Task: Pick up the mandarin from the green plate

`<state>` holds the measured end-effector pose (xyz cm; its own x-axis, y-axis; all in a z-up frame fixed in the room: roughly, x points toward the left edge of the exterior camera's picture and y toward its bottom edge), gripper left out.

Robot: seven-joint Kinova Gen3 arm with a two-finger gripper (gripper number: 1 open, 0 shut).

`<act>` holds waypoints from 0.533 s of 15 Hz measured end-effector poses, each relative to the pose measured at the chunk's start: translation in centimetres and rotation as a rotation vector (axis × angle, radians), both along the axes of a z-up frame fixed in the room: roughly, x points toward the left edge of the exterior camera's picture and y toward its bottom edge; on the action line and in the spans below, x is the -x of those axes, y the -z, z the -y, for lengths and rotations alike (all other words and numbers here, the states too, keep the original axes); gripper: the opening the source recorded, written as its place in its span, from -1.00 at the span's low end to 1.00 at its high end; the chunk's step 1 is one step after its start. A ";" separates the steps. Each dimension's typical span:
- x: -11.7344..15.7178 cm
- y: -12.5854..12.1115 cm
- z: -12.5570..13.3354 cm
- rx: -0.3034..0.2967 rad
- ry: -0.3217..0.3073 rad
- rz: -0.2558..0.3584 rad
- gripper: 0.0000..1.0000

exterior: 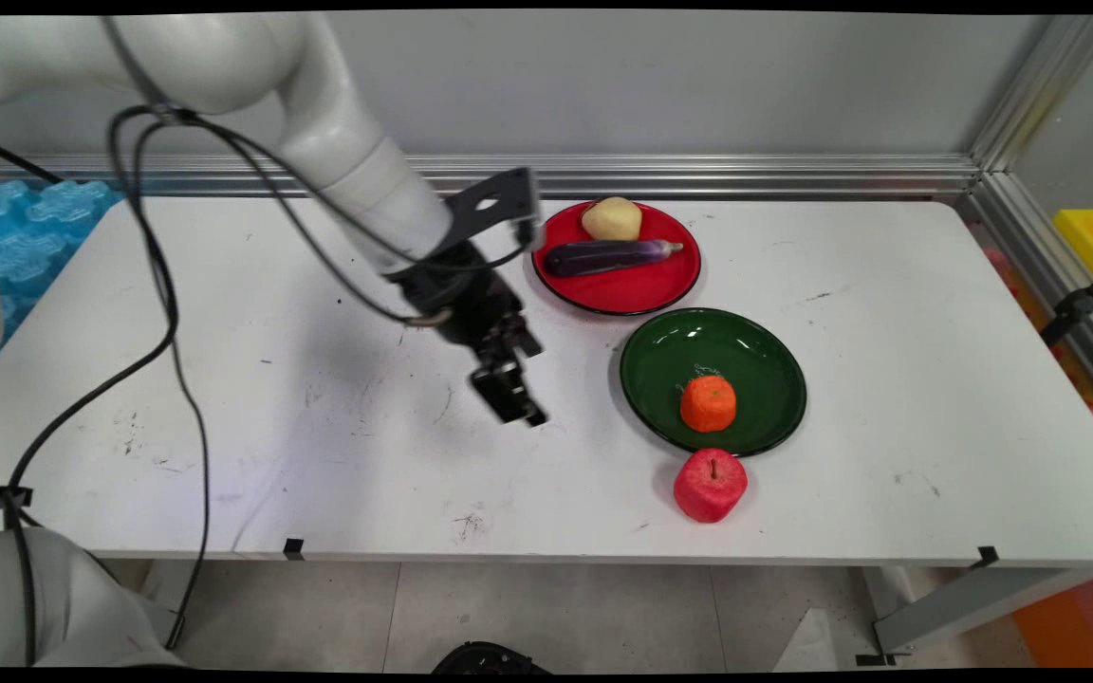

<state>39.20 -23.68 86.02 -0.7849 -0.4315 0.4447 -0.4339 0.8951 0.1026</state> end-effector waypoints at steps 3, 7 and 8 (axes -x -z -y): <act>2.9 0.6 2.2 0.035 -0.021 -0.042 1.00; 5.9 1.8 4.4 0.072 -0.039 -0.079 1.00; 6.6 2.2 4.9 0.081 -0.042 -0.086 1.00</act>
